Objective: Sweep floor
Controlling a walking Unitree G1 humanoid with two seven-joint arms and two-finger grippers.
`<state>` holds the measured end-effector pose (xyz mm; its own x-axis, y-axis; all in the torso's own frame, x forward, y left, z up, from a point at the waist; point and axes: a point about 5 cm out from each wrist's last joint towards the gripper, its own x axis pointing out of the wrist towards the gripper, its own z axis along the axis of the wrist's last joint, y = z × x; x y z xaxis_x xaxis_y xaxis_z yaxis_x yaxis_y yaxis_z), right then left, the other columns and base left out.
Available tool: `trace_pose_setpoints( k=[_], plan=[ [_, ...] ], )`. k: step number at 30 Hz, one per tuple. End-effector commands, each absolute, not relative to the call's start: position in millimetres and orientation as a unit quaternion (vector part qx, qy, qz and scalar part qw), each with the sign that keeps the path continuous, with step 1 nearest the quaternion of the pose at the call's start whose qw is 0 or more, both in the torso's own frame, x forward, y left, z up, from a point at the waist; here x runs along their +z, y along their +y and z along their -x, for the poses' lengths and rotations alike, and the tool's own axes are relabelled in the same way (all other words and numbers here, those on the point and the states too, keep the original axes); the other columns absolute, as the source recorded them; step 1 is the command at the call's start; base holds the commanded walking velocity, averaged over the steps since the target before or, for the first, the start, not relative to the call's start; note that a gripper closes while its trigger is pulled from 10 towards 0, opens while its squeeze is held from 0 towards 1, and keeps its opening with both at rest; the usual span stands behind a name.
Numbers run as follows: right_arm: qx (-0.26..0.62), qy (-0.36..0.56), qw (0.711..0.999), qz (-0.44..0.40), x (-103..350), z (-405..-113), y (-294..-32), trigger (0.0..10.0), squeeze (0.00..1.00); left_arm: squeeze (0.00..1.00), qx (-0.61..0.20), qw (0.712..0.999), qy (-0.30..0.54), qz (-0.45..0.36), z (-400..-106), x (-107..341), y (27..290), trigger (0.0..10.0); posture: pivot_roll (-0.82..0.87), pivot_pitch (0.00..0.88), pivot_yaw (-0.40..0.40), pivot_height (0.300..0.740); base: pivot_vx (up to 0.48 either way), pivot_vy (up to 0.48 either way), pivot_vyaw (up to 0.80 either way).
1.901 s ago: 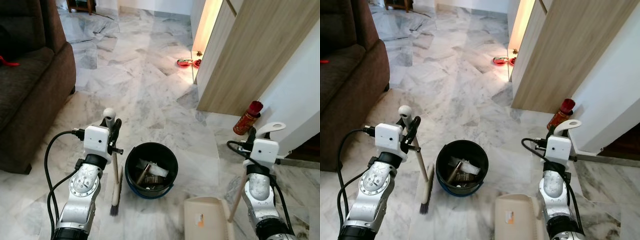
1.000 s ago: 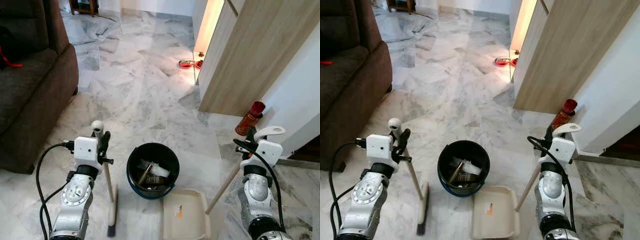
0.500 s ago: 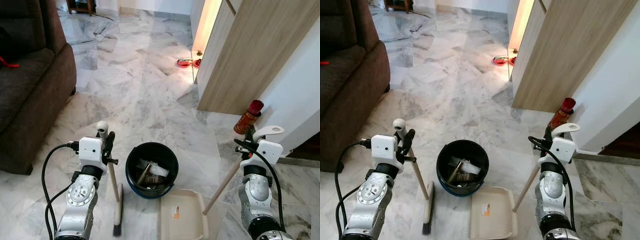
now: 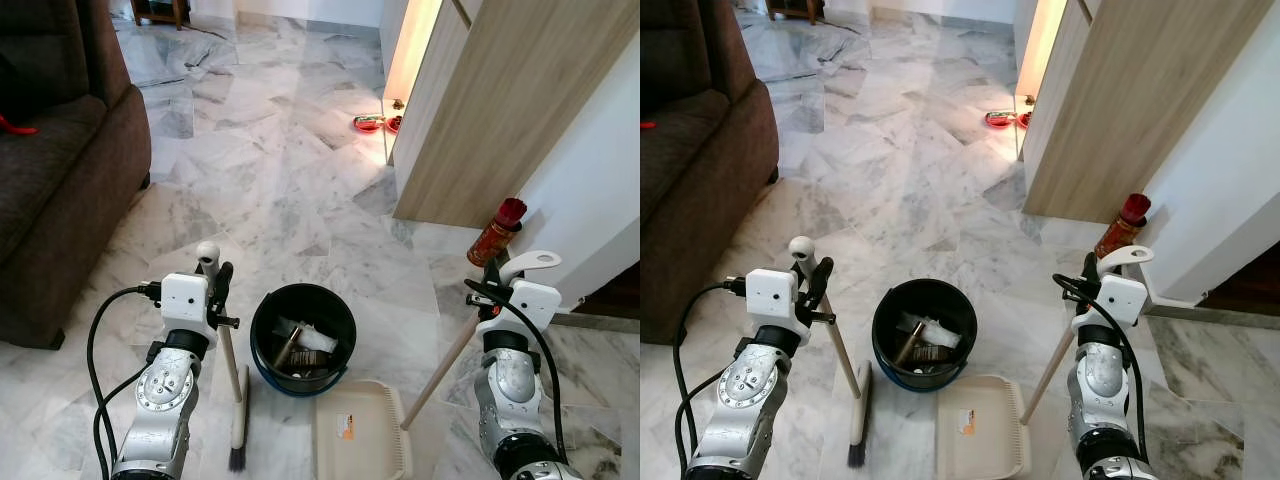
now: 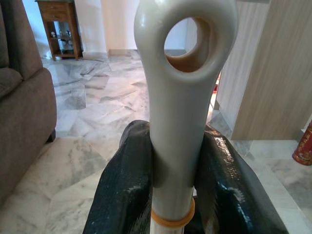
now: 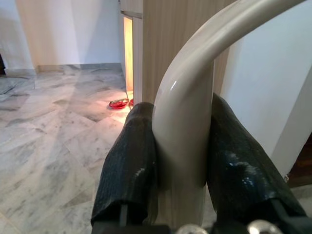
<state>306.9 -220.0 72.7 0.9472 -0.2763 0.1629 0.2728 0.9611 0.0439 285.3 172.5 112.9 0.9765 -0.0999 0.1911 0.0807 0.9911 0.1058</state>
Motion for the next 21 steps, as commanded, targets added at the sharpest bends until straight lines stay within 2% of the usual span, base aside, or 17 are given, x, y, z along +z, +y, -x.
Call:
trace_pose_setpoints(
  k=[1, 21],
  plan=[
    [-0.151, -0.097, 0.984, -0.021, 79.0, -309.6, -224.5, 10.0, 0.00, 0.00, -0.048, 0.990, -0.121, -0.052, -286.5, 120.5, 169.6, 10.0, 0.18, 0.169, -0.113, 0.740, 0.000, 0.000, 0.00],
    [-0.150, -0.097, 0.984, -0.021, 79.0, -309.3, -225.1, 10.0, 0.00, 0.00, -0.051, 0.989, -0.127, -0.054, -285.1, 122.8, 169.4, 10.0, 0.18, 0.174, -0.111, 0.740, 0.000, 0.000, 0.00]
  ],
)
